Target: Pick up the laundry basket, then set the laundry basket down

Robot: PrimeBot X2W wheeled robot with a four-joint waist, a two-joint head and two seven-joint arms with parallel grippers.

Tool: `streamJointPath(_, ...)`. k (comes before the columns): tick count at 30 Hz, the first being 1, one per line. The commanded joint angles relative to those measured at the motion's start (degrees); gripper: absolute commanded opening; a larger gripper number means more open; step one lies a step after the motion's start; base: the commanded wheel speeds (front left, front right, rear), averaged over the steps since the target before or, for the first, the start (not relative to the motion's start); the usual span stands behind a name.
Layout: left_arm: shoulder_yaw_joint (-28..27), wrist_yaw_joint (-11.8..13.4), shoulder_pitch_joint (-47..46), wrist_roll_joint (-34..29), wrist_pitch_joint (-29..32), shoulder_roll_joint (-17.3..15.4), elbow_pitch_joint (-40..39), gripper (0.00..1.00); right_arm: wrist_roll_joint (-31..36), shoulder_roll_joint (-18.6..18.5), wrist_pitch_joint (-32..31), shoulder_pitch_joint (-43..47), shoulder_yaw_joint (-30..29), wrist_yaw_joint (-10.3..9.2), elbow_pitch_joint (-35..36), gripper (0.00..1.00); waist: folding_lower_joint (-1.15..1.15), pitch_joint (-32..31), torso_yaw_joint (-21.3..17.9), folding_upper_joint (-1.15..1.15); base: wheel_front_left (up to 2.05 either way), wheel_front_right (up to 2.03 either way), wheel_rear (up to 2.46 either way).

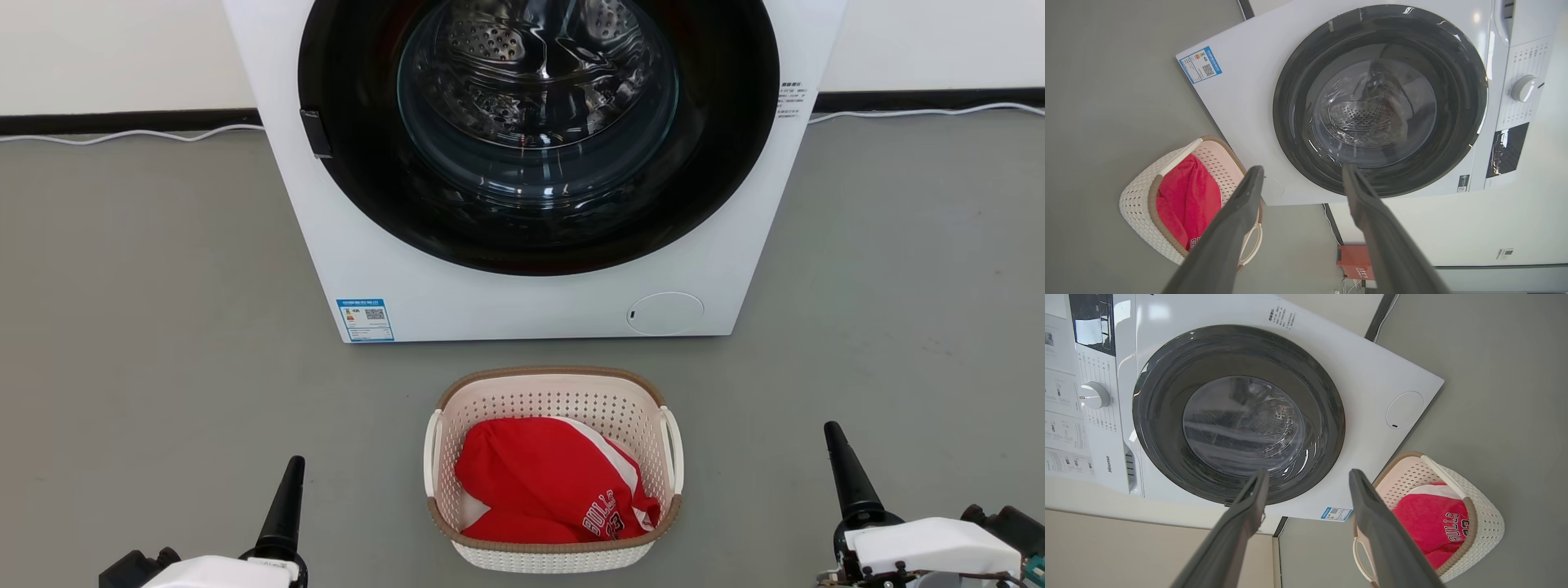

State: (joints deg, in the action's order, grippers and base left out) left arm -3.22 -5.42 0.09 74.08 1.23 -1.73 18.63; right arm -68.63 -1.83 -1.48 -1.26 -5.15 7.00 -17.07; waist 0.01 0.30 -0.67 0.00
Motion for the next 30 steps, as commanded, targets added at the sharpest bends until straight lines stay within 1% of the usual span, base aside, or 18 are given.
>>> streamJointPath(1, -0.14, 0.45, -1.94, -2.23, -0.71, -0.33, -1.72, 1.0, 2.62, -0.6, 0.95, -2.33, 0.76, 0.16, 2.01, 1.0, -0.01, -0.02, -0.02, 0.0, 0.0, 0.0, 0.0)
streamJointPath(19, 0.54, 1.42, -1.63, -12.94, -3.57, -0.48, -2.23, 1.0, 14.81, -0.68, 3.81, -2.36, 1.98, 0.22, 1.93, 1.0, -0.01, -0.25, -0.52, 0.0, 0.0, 0.0, 0.0)
streamJointPath(20, 0.71, 1.59, -1.64, -14.81, -4.07, -0.51, -2.31, 1.0, 16.95, -0.7, 4.31, -2.37, 2.19, 0.23, 1.93, 1.0, -0.01, -0.28, -0.69, 0.0, 0.0, 0.0, 0.0)
streamJointPath(30, 1.22, 2.3, -1.57, -21.12, -5.75, -0.6, -2.56, 1.0, 24.25, -0.75, 5.99, -2.45, 2.71, 0.27, 1.75, 1.0, -0.01, -0.34, -1.18, 0.0, 0.0, 0.0, 0.0)
